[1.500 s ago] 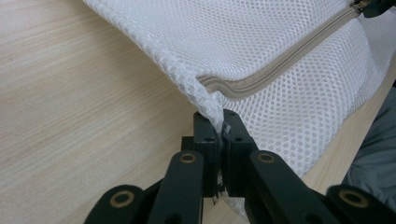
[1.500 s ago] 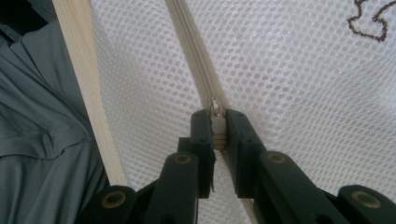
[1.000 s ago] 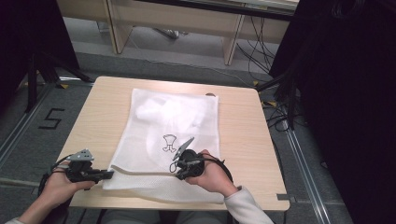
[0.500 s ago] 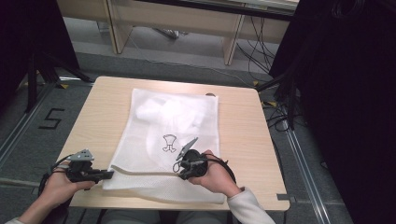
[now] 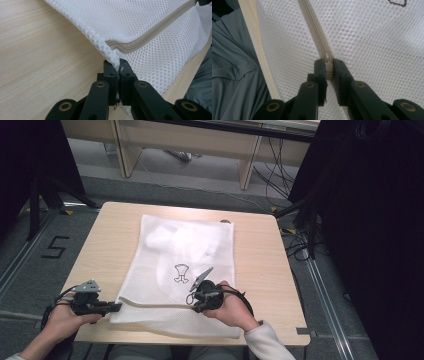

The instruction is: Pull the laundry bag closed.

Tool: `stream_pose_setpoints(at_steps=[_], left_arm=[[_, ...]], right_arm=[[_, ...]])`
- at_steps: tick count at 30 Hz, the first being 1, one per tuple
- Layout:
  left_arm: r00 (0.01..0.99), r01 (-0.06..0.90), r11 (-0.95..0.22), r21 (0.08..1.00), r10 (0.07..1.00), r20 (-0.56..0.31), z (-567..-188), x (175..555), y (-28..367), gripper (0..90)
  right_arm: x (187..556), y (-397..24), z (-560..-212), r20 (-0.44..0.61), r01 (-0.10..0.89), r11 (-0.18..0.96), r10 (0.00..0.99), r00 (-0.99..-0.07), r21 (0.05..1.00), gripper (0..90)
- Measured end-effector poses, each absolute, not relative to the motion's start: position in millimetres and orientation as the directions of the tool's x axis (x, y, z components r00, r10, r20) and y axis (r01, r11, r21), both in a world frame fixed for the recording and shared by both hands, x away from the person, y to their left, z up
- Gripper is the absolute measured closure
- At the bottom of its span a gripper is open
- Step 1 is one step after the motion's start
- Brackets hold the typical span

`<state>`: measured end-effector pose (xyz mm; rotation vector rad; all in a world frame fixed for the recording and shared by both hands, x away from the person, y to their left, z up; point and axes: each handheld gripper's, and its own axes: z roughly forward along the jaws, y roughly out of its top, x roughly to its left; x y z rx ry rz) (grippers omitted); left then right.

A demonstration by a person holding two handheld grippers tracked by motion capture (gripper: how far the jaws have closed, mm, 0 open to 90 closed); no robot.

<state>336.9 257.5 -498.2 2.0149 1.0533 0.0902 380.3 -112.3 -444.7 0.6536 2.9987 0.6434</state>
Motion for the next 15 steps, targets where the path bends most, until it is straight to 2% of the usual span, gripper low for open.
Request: stream_pose_setpoints(at_steps=[15], left_arm=[[0.643, 0.646, -0.295, 0.704, 0.708, -0.293, -498.2, 336.9, 257.6, 85.8]], right_arm=[[380.1, -118.8, -443.2, 0.079, 0.399, 0.826, 0.403, -0.912, 0.399, 82.4]])
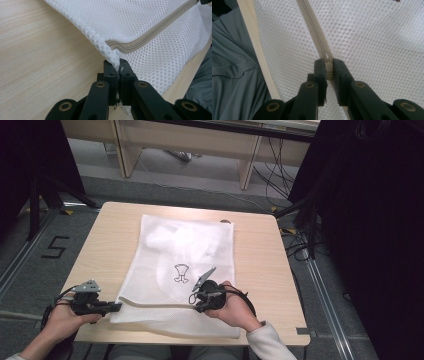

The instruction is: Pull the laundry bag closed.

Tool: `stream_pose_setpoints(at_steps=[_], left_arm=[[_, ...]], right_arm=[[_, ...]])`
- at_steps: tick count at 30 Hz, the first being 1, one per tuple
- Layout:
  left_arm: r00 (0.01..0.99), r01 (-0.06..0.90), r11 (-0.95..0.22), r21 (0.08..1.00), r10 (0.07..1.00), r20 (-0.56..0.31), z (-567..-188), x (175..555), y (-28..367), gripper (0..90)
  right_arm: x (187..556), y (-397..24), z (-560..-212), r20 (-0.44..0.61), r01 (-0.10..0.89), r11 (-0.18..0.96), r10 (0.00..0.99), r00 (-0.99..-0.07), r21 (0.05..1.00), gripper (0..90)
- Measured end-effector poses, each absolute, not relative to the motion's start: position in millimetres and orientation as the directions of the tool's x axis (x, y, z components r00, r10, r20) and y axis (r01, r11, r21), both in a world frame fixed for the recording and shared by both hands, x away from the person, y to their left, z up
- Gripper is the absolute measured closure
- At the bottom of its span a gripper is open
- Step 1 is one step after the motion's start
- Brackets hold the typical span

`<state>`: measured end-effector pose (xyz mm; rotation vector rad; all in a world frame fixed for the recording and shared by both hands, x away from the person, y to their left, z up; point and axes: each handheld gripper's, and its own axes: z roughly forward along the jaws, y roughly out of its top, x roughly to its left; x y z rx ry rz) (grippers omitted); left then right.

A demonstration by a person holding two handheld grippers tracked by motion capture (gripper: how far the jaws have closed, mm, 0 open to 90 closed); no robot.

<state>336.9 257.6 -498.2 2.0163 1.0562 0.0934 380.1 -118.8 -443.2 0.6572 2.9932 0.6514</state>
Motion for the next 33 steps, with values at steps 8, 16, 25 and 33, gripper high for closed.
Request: stream_pose_setpoints(at_steps=[8, 16, 25, 33], left_arm=[[0.643, 0.646, -0.296, 0.704, 0.708, -0.293, -498, 337, 258, 85.8], [0.642, 0.646, -0.295, 0.704, 0.709, -0.293, -498, 337, 258, 85.8], [0.641, 0.647, -0.292, 0.704, 0.708, -0.295, -498, 337, 258, 85.8], [0.638, 0.640, -0.279, 0.716, 0.712, -0.293, -499, 337, 257, 85.7]], right_arm=[[379, -125, -444, 0.073, 0.418, 0.820, 0.425, -0.902, 0.391, 82.4], [379, -130, -444, 0.081, 0.424, 0.817, 0.428, -0.900, 0.392, 82.5], [380, -135, -443, 0.076, 0.427, 0.814, 0.434, -0.898, 0.394, 82.4], [379, -139, -443, 0.081, 0.438, 0.807, 0.444, -0.892, 0.396, 82.4]])
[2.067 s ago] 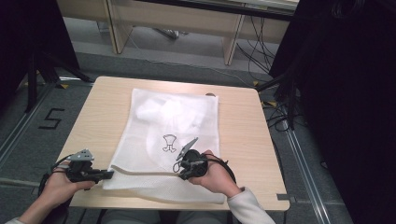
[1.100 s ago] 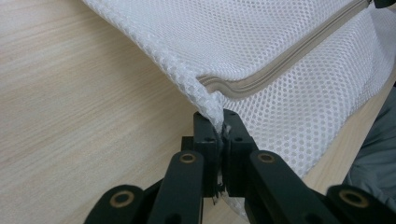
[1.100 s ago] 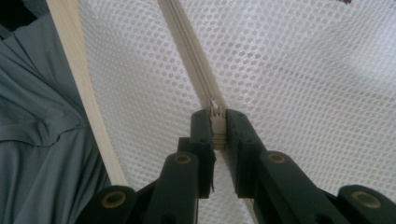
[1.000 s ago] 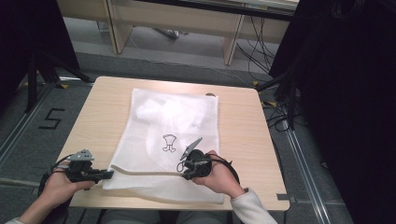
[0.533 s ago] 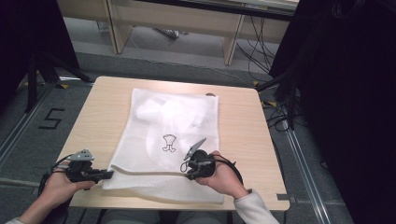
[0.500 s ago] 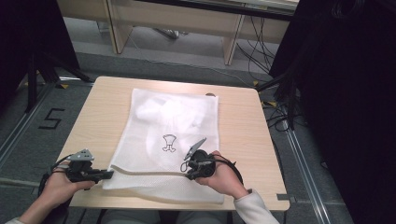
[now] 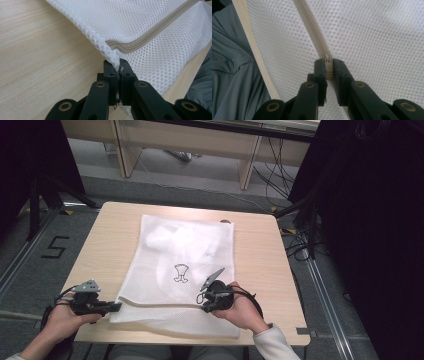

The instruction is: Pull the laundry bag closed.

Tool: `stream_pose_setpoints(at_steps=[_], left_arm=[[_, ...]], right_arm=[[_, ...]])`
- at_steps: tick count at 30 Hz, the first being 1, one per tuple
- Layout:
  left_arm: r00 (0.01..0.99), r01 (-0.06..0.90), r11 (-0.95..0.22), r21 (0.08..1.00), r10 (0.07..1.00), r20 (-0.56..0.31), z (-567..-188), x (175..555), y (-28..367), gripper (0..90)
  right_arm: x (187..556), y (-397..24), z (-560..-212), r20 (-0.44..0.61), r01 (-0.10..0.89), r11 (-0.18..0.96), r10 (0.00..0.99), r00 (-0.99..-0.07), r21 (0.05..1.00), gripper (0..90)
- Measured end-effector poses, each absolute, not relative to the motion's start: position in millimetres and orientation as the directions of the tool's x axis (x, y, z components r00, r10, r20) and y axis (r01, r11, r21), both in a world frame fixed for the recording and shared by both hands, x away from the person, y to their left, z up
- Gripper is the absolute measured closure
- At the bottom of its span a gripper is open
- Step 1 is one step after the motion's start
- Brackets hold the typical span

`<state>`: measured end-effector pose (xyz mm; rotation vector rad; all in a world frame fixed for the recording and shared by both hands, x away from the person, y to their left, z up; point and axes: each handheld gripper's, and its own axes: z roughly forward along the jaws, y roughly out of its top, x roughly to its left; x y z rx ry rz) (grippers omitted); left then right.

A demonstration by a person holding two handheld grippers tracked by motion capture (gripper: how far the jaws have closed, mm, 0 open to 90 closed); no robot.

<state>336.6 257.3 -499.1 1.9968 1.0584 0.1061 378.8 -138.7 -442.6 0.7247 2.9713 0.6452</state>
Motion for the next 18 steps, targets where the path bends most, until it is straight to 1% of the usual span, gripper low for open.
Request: stream_pose_setpoints(at_steps=[2, 3, 15, 18], left_arm=[[0.637, 0.641, -0.276, 0.716, 0.712, -0.295, -499.1, 336.5, 257.1, 85.8], [0.638, 0.640, -0.279, 0.716, 0.712, -0.293, -499.1, 336.6, 257.3, 85.7], [0.642, 0.646, -0.295, 0.704, 0.709, -0.292, -498.1, 336.9, 258.1, 85.7], [0.636, 0.641, -0.274, 0.717, 0.713, -0.296, -499.2, 336.4, 257.1, 85.8]], right_arm=[[379.0, -140.2, -442.5, 0.079, 0.436, 0.809, 0.443, -0.893, 0.395, 82.4], [378.3, -141.1, -441.5, 0.079, 0.449, 0.803, 0.457, -0.886, 0.392, 82.4], [378.6, -146.4, -440.8, 0.080, 0.443, 0.803, 0.451, -0.889, 0.399, 82.4], [378.3, -146.7, -441.6, 0.079, 0.445, 0.802, 0.454, -0.888, 0.397, 82.4]])
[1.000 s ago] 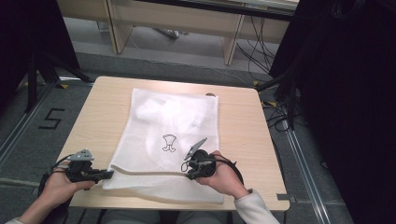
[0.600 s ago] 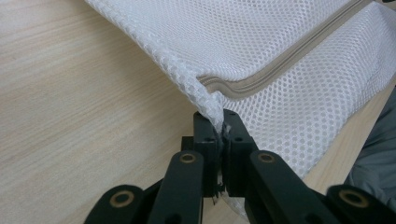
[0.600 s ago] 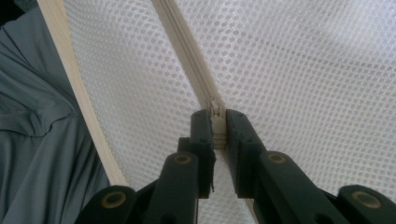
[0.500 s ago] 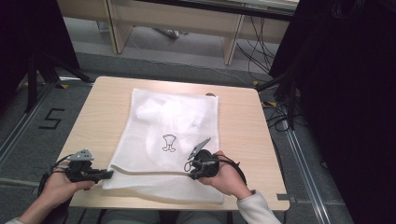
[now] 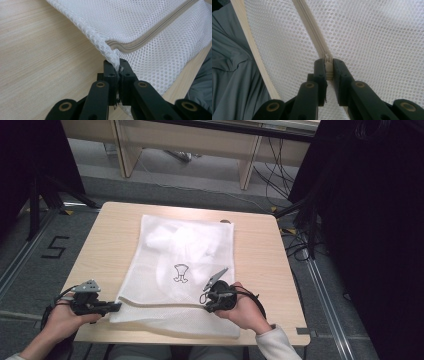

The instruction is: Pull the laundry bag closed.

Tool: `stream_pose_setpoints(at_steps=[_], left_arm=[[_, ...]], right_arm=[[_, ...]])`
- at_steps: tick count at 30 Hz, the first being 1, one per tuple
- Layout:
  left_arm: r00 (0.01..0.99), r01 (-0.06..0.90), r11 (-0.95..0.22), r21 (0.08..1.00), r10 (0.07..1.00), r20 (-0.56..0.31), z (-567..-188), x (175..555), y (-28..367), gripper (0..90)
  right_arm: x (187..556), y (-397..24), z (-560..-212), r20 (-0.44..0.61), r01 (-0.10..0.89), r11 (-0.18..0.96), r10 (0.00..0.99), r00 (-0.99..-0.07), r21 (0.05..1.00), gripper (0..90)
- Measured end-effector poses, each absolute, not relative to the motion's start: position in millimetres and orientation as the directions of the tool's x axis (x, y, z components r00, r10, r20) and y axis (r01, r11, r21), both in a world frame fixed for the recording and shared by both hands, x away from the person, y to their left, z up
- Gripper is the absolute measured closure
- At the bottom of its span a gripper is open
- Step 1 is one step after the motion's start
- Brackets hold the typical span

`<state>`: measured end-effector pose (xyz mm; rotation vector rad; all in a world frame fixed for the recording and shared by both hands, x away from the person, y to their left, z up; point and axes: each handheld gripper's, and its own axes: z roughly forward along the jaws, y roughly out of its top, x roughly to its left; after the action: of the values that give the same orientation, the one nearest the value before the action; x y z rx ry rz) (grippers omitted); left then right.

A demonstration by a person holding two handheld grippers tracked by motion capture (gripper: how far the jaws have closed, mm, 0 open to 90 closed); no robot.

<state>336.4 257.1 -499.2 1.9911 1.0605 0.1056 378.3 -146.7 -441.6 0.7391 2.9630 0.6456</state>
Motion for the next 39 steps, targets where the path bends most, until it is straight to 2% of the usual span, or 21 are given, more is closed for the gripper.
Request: stream_pose_setpoints(at_steps=[39], left_arm=[[0.637, 0.648, -0.291, 0.703, 0.713, -0.292, -499, 337, 259, 85.7]], right_arm=[[375, -164, -441, 0.088, 0.474, 0.787, 0.481, -0.872, 0.395, 82.4]])
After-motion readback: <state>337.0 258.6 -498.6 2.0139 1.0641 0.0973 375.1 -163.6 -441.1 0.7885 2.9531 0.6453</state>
